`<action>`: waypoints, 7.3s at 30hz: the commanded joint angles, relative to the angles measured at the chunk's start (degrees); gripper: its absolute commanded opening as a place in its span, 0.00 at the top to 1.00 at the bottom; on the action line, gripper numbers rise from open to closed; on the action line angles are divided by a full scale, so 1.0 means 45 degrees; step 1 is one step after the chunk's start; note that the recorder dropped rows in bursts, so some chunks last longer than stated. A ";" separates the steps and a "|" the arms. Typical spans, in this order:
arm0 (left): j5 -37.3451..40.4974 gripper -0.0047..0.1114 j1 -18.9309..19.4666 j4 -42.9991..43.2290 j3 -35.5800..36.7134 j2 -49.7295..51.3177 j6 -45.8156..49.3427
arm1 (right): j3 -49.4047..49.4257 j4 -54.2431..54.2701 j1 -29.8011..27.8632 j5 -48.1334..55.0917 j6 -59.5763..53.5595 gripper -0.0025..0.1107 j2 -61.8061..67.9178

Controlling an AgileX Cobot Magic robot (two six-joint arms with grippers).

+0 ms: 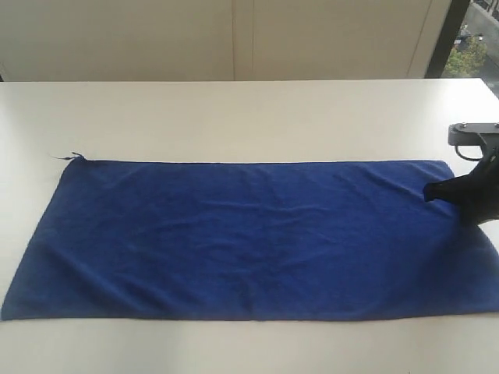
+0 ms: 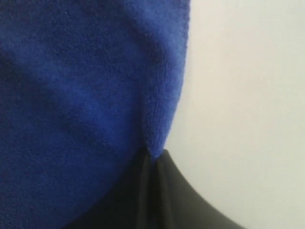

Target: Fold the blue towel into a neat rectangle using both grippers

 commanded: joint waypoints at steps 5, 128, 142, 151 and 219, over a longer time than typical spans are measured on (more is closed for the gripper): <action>0.0121 0.96 0.0034 -0.0071 0.0058 -0.0092 -0.0114 | -0.0617 -0.2290 -0.1511 -0.0283 0.1922 0.98 -0.0009; 0.0121 0.96 0.0034 -0.0071 0.0058 -0.0092 -0.0114 | -0.7322 0.1859 0.6108 0.0685 -0.1876 0.98 0.4287; 0.0121 0.96 0.0034 -0.0071 0.0058 -0.0092 -0.0114 | -0.7322 0.1048 0.5027 0.2393 -0.0816 0.98 0.4812; 0.0121 0.96 0.0034 -0.0071 0.0058 -0.0092 -0.0114 | -0.6832 -0.1457 0.4750 0.5513 0.1011 0.98 0.4353; 0.0121 0.96 0.0034 -0.0071 0.0058 -0.0092 -0.0114 | -1.0818 0.2512 0.9837 0.0247 0.3461 0.98 0.7183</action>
